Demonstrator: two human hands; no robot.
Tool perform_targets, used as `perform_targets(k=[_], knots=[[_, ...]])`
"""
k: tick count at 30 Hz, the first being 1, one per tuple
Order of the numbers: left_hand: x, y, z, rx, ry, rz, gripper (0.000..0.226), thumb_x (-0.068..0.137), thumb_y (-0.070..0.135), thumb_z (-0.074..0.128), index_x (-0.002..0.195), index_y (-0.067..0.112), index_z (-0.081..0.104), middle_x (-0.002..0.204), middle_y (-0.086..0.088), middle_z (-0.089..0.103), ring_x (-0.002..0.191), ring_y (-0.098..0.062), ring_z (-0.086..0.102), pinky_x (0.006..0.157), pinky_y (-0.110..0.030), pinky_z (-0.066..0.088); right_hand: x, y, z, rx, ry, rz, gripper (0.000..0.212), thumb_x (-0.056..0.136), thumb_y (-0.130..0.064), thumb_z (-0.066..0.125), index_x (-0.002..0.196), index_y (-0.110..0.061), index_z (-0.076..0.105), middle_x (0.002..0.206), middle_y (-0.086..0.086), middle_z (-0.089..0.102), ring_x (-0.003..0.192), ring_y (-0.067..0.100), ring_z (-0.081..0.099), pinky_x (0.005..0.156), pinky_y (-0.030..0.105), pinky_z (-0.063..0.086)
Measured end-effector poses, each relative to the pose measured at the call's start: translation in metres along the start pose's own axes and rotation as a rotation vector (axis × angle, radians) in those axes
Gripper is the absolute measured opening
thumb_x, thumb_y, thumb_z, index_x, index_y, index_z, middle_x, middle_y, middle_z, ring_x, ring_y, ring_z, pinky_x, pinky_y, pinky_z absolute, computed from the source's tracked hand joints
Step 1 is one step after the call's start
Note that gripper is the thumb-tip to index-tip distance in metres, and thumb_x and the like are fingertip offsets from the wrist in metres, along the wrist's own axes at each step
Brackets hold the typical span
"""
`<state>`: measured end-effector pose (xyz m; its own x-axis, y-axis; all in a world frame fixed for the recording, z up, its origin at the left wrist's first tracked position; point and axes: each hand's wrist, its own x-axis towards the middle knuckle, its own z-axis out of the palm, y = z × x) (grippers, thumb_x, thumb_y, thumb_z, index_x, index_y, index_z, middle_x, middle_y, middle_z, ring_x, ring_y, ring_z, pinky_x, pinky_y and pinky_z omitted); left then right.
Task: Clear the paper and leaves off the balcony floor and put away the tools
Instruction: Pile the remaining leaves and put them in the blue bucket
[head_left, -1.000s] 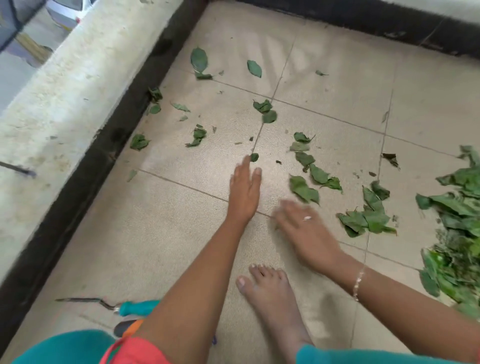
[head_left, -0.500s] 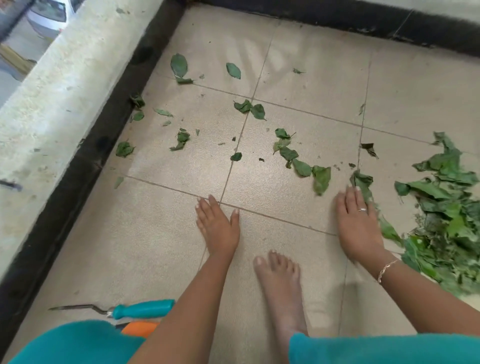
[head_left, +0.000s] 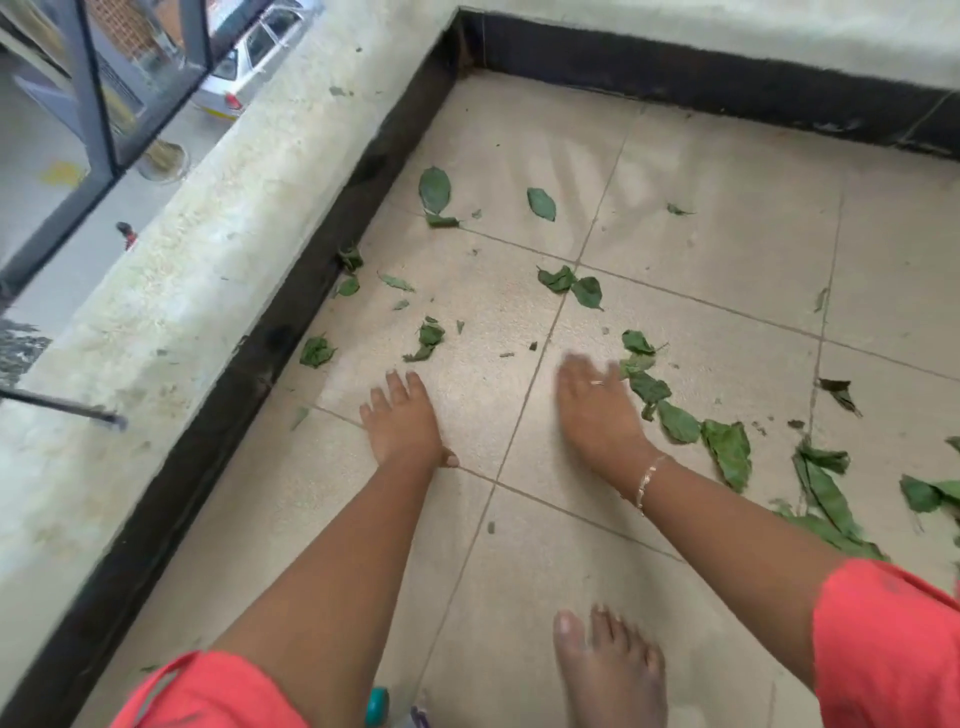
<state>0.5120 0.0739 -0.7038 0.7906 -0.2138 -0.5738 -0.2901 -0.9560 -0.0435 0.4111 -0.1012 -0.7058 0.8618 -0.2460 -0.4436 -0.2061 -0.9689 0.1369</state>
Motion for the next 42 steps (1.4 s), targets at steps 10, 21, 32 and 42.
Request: perform_targets(k=[10,21,32,42], knots=[[0.010,-0.002,0.001,-0.147,-0.087,0.004,0.131,0.065,0.030,0.083,0.147,0.009,-0.017,0.156,-0.010,-0.018,0.143,-0.038,-0.010,0.118,-0.043,0.017,0.061,-0.082,-0.050,0.172,0.221,-0.401,0.062,0.092,0.000,0.031,0.148,-0.007,0.006,0.156,0.014,-0.005,0.145,0.029,-0.001,0.116,0.048,0.009],[0.009,-0.003,0.005,-0.279,-0.092,-0.054,0.095,0.075,0.022,0.076,0.148,0.008,0.017,0.156,-0.018,0.009,0.143,-0.034,0.012,0.114,-0.041,0.028,0.102,-0.117,-0.090,0.075,0.221,-0.580,0.041,0.090,-0.015,0.046,0.131,-0.012,0.042,0.145,0.016,0.033,0.134,0.032,0.032,0.104,0.046,0.032],[0.013,-0.006,0.006,-0.221,-0.098,-0.008,0.122,0.071,0.018,0.078,0.148,0.013,-0.016,0.156,-0.007,-0.020,0.143,-0.036,-0.014,0.118,-0.045,0.013,0.165,-0.139,-0.115,0.175,0.467,-0.678,0.026,0.075,0.003,0.055,0.097,-0.008,0.064,0.100,0.014,0.061,0.091,0.030,0.058,0.083,0.040,0.041],[0.013,0.000,-0.006,-0.183,-0.225,-0.055,0.128,0.070,0.018,0.079,0.143,0.012,-0.026,0.152,-0.009,-0.030,0.141,-0.037,-0.020,0.119,-0.046,0.007,0.218,-0.122,-0.132,0.254,0.334,-0.509,0.033,0.085,0.001,0.045,0.107,-0.014,0.065,0.102,0.008,0.064,0.086,0.025,0.058,0.074,0.030,0.044]])
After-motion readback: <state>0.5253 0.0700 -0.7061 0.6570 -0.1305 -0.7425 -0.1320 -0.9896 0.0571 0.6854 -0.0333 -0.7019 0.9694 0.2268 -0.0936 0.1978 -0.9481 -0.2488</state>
